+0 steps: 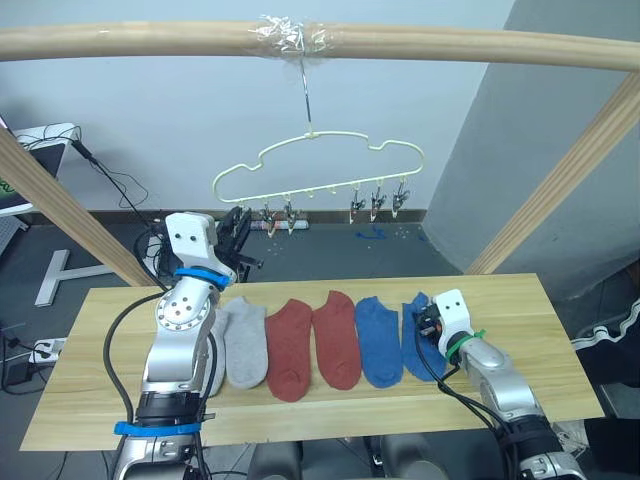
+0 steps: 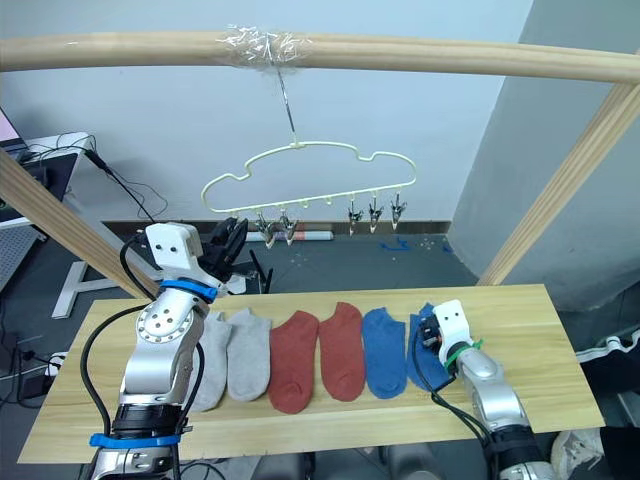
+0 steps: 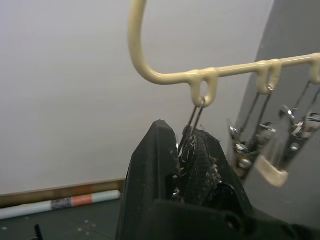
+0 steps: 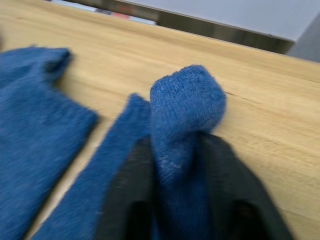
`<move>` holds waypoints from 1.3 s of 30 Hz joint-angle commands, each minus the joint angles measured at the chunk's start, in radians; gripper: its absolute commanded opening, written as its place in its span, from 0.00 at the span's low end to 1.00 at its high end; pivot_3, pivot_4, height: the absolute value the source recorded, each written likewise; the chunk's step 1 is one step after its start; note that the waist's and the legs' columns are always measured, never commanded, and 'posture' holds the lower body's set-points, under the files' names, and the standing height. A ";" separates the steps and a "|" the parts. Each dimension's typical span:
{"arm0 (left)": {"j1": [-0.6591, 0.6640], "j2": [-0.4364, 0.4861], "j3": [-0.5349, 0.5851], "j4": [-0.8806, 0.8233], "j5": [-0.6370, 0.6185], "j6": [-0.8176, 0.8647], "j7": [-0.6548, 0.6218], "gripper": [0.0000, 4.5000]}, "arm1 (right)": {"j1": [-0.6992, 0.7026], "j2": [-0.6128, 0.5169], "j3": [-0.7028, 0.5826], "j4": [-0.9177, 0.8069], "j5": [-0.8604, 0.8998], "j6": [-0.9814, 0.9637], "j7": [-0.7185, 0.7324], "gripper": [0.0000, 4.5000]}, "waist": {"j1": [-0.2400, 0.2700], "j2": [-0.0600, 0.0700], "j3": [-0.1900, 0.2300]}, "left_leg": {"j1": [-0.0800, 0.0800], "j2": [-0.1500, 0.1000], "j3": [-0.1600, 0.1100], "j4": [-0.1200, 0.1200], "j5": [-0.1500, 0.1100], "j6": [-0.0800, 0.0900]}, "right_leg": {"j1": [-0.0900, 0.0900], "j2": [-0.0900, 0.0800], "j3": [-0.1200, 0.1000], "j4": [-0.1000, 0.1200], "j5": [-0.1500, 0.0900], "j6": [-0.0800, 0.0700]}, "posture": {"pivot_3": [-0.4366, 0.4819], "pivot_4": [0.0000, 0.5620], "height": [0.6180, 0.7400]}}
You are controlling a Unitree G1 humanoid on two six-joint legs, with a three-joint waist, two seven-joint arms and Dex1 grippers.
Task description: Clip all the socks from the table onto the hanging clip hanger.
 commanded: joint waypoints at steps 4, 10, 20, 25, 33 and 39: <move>-0.015 0.049 0.051 -0.104 -0.150 0.163 -0.086 0.05 | 0.027 -0.091 0.044 -0.244 -0.026 -0.009 0.102 0.00 | 0.000 0.003 0.002 | 0.000 0.000 0.000 0.000 0.000 0.000 | 0.000 0.000 0.000 0.000 -0.001 0.001 | 0.43 0.39 0.71; -0.039 0.074 0.108 -0.167 -0.343 0.374 -0.141 0.05 | 0.004 -0.104 0.122 -0.560 0.090 0.135 0.246 0.00 | -0.001 0.003 0.002 | -0.001 0.000 -0.001 0.000 0.000 0.000 | -0.001 0.000 -0.001 0.001 -0.001 0.002 | 0.44 0.36 0.71; -0.059 0.070 0.149 -0.217 -0.513 0.558 -0.126 0.05 | -0.275 -0.009 0.367 -0.481 -0.076 0.141 0.258 0.00 | 0.004 0.002 0.002 | -0.002 0.000 -0.002 0.002 0.001 -0.001 | -0.001 0.000 -0.002 0.001 0.001 0.000 | 0.47 0.33 0.71; -0.050 0.067 0.188 -0.231 -0.601 0.637 -0.108 0.05 | -0.386 0.089 0.421 -0.324 -0.150 0.102 0.219 0.00 | 0.006 0.002 0.002 | -0.002 0.000 -0.003 0.001 0.001 -0.001 | -0.002 0.000 -0.002 0.002 0.002 -0.002 | 0.48 0.32 0.71; -0.074 0.058 0.211 -0.241 -0.669 0.688 -0.053 0.05 | -0.405 0.142 0.419 -0.271 -0.196 0.045 0.179 0.00 | 0.023 0.002 0.001 | -0.002 -0.001 -0.003 0.001 0.000 -0.001 | -0.002 -0.001 -0.003 0.002 0.002 -0.002 | 0.49 0.33 0.71; -0.061 0.045 0.190 -0.261 -0.682 0.692 -0.032 0.05 | -0.414 0.181 0.429 -0.238 -0.216 0.037 0.170 0.00 | 0.024 0.002 0.002 | -0.002 0.000 -0.003 0.002 0.000 -0.002 | -0.002 -0.001 -0.003 0.003 0.002 -0.002 | 0.49 0.33 0.71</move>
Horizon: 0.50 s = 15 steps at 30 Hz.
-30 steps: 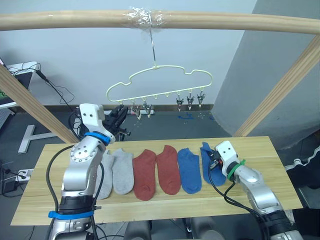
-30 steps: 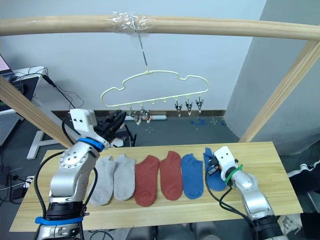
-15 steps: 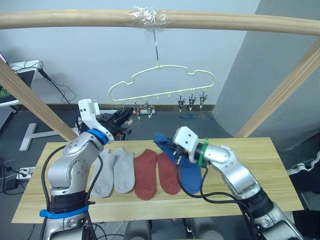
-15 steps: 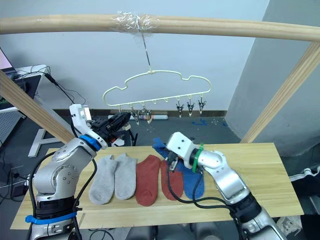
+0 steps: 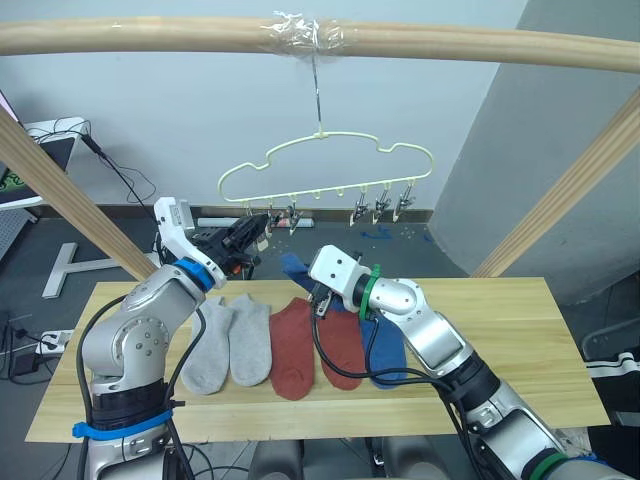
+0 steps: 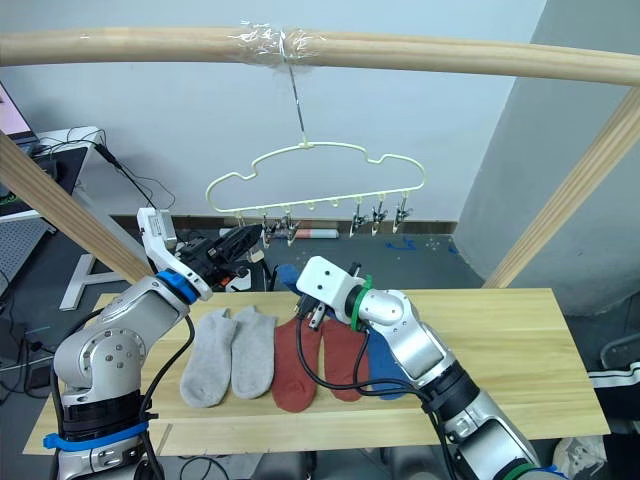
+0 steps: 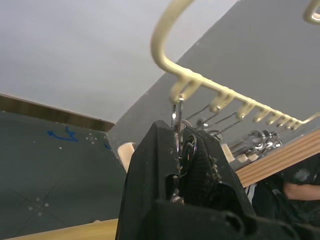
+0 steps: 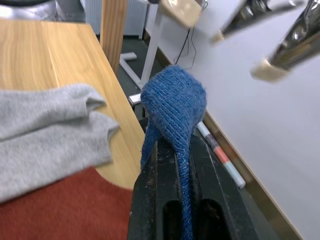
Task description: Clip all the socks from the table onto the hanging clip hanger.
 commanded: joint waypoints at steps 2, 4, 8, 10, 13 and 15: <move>-0.003 -0.012 -0.008 -0.053 -0.020 -0.004 0.014 0.05 | -0.031 0.039 0.008 0.018 -0.019 -0.029 -0.019 0.00 | 0.000 0.000 0.000 | 0.000 0.000 0.000 0.001 0.000 0.000 | 0.000 0.000 0.000 0.001 0.000 0.000 | 0.49 0.33 0.71; -0.006 -0.018 -0.011 -0.050 -0.017 -0.010 0.017 0.05 | -0.042 0.065 0.006 0.034 -0.021 -0.031 -0.031 0.00 | 0.000 0.000 0.000 | 0.000 0.000 0.000 0.001 0.000 0.000 | 0.000 0.000 0.000 0.001 0.000 0.000 | 0.49 0.33 0.71; -0.001 -0.027 -0.019 -0.050 -0.013 -0.014 0.017 0.05 | -0.050 0.107 -0.009 0.058 -0.015 -0.023 -0.038 0.00 | 0.000 0.000 0.000 | 0.000 0.000 0.000 0.001 0.000 0.000 | 0.000 0.000 0.000 0.001 0.000 0.000 | 0.49 0.33 0.71; 0.002 -0.026 -0.020 -0.047 -0.012 -0.017 0.014 0.05 | -0.060 0.119 -0.014 0.070 -0.017 -0.029 -0.043 0.00 | 0.000 0.000 0.000 | 0.000 0.000 0.000 0.001 0.000 0.000 | 0.000 0.000 0.000 0.001 0.000 0.000 | 0.49 0.33 0.71; 0.008 -0.018 -0.025 -0.040 -0.005 -0.024 0.002 0.05 | -0.069 0.134 -0.026 0.077 -0.013 -0.035 -0.051 0.00 | 0.000 0.000 0.000 | 0.000 0.000 0.000 0.001 0.000 0.000 | 0.000 0.000 0.000 0.001 0.000 0.000 | 0.49 0.33 0.71; 0.011 -0.013 -0.023 -0.030 0.002 -0.033 -0.004 0.05 | -0.073 0.137 -0.032 0.071 -0.011 -0.037 -0.053 0.00 | 0.000 0.000 0.000 | 0.000 0.000 0.000 0.001 0.000 0.000 | 0.000 0.000 0.000 0.001 0.000 0.000 | 0.50 0.33 0.71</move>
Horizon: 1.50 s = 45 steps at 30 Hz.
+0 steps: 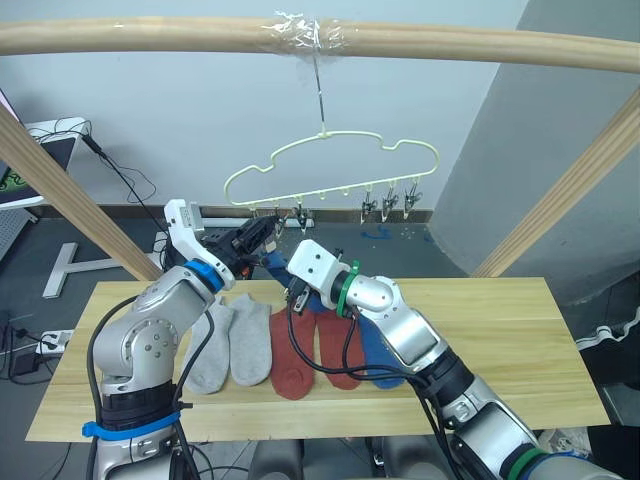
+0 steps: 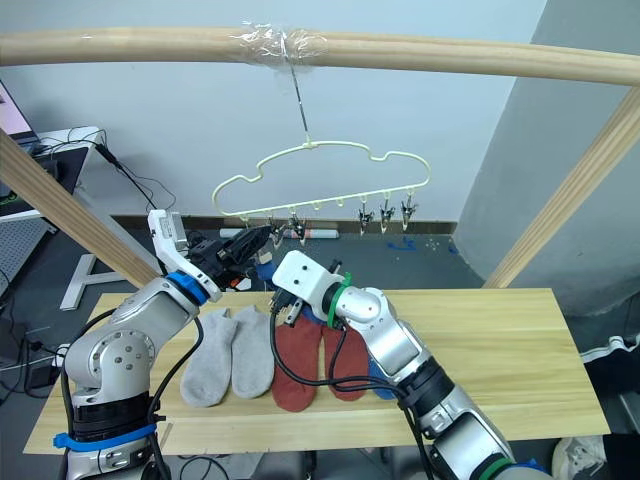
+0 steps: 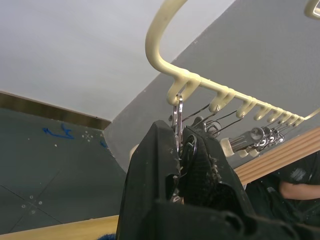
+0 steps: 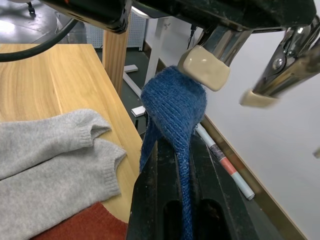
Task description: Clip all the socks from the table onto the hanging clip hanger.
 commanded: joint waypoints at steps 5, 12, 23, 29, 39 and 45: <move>0.016 0.019 0.003 0.001 0.012 -0.042 -0.041 0.05 | -0.027 0.027 -0.034 -0.036 0.020 -0.026 -0.008 0.00 | 0.000 0.000 0.000 | 0.000 0.000 0.000 0.000 0.000 0.000 | 0.000 0.000 0.000 0.000 0.000 0.000 | 0.50 0.33 0.71; 0.032 0.028 0.003 0.039 0.034 -0.076 -0.078 0.05 | -0.030 0.042 -0.043 -0.037 0.030 -0.026 -0.007 0.00 | 0.000 0.000 0.000 | 0.000 0.000 0.000 0.000 0.000 0.000 | 0.000 0.000 0.000 0.000 0.000 0.000 | 0.50 0.33 0.71; 0.022 -0.010 0.023 0.009 -0.048 -0.017 -0.022 0.54 | -0.027 0.048 -0.036 -0.040 0.040 -0.019 -0.001 0.00 | 0.000 0.000 0.000 | 0.000 0.000 0.000 0.000 0.000 0.000 | 0.000 0.000 0.000 0.000 0.000 0.000 | 0.50 0.33 0.71; 0.054 0.027 0.040 -0.035 -0.113 0.042 -0.028 0.93 | -0.024 0.044 -0.033 -0.042 0.038 -0.017 0.005 0.00 | -0.001 0.000 0.000 | 0.000 0.000 0.000 0.000 0.000 0.000 | 0.000 0.000 0.000 0.000 0.000 0.000 | 0.51 0.33 0.71; 0.173 0.252 0.126 -0.049 -0.197 0.137 -0.154 0.93 | -0.014 0.030 -0.018 -0.051 0.029 -0.019 0.023 0.00 | -0.001 0.000 0.000 | 0.000 0.000 -0.001 -0.001 0.000 0.000 | -0.001 0.000 -0.001 0.000 0.000 0.000 | 0.53 0.33 0.71; 0.253 0.348 0.063 -0.094 -0.122 0.075 -0.306 0.93 | -0.013 0.024 -0.013 -0.056 0.034 -0.014 0.031 0.00 | 0.000 0.000 0.000 | 0.000 0.000 0.000 -0.001 0.000 0.000 | -0.001 0.000 0.000 0.000 0.000 0.000 | 0.53 0.33 0.71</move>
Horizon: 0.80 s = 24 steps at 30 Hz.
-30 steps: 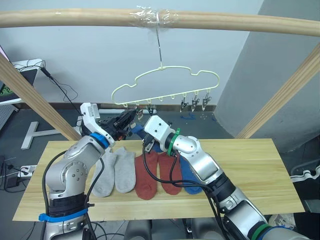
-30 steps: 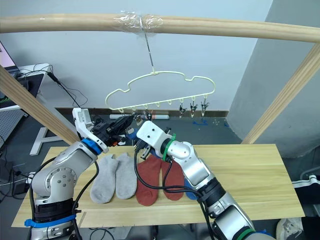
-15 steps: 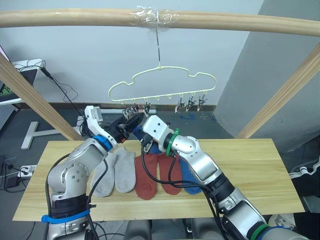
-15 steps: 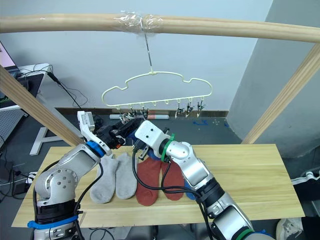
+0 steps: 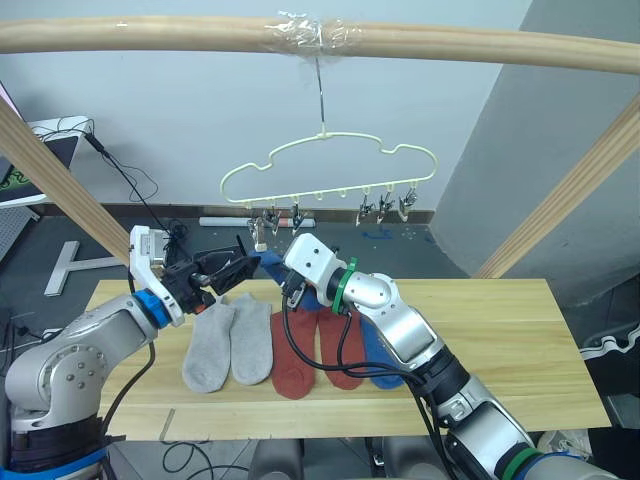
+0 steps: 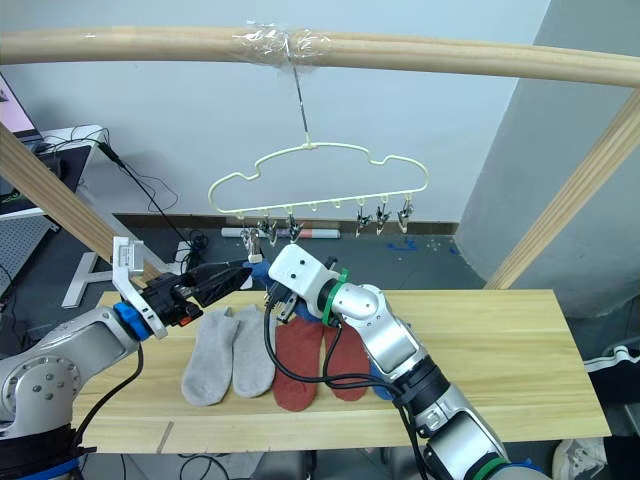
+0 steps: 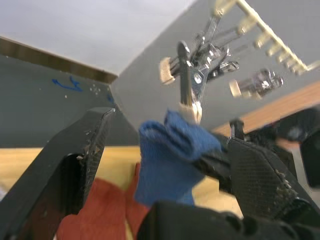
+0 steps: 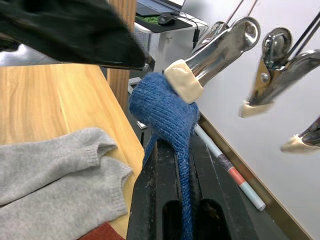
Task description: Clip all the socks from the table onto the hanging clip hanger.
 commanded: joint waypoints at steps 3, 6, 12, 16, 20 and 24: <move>0.045 0.060 -0.056 -0.064 0.082 -0.095 -0.132 0.93 | 0.001 0.008 -0.008 -0.062 0.024 -0.011 0.017 0.00 | 0.001 0.000 0.000 | 0.000 0.000 0.000 -0.001 0.000 0.000 | -0.001 0.000 0.000 0.000 -0.001 -0.001 | 0.54 0.33 0.71; 0.028 0.042 -0.065 -0.059 0.089 -0.100 -0.119 0.94 | 0.002 0.009 -0.012 -0.063 0.022 -0.010 0.014 0.12 | 0.001 0.000 0.000 | 0.000 0.000 0.000 -0.001 0.000 0.000 | -0.001 0.000 -0.001 0.001 -0.001 -0.002 | 0.54 0.33 0.71; 0.022 0.026 -0.069 -0.075 0.087 -0.088 -0.098 0.94 | -0.003 -0.008 0.004 -0.064 -0.004 -0.014 0.019 0.55 | 0.001 0.000 0.000 | 0.000 0.000 0.000 -0.001 0.000 0.000 | -0.001 0.000 0.000 0.000 -0.001 -0.002 | 0.54 0.33 0.71; 0.018 0.022 -0.066 -0.084 0.078 -0.080 -0.081 0.94 | 0.002 -0.018 0.007 -0.070 -0.002 -0.011 0.023 0.55 | 0.001 0.000 0.000 | 0.000 0.000 0.000 -0.002 0.000 0.000 | -0.001 0.000 0.000 0.001 -0.001 -0.002 | 0.54 0.32 0.71; 0.005 0.003 -0.081 -0.108 0.084 -0.091 -0.055 0.94 | 0.033 -0.059 0.013 -0.119 -0.008 -0.003 0.039 0.55 | 0.002 0.000 0.000 | 0.000 0.000 0.000 -0.001 0.000 0.000 | -0.001 0.000 0.000 0.001 -0.001 -0.002 | 0.54 0.32 0.71; 0.004 -0.051 -0.154 -0.149 0.194 -0.191 -0.018 0.94 | 0.112 -0.154 0.004 -0.258 -0.009 0.034 0.072 0.55 | 0.008 -0.001 0.000 | -0.001 0.000 0.000 -0.001 0.000 0.000 | -0.001 -0.001 0.000 0.000 -0.001 -0.002 | 0.53 0.32 0.71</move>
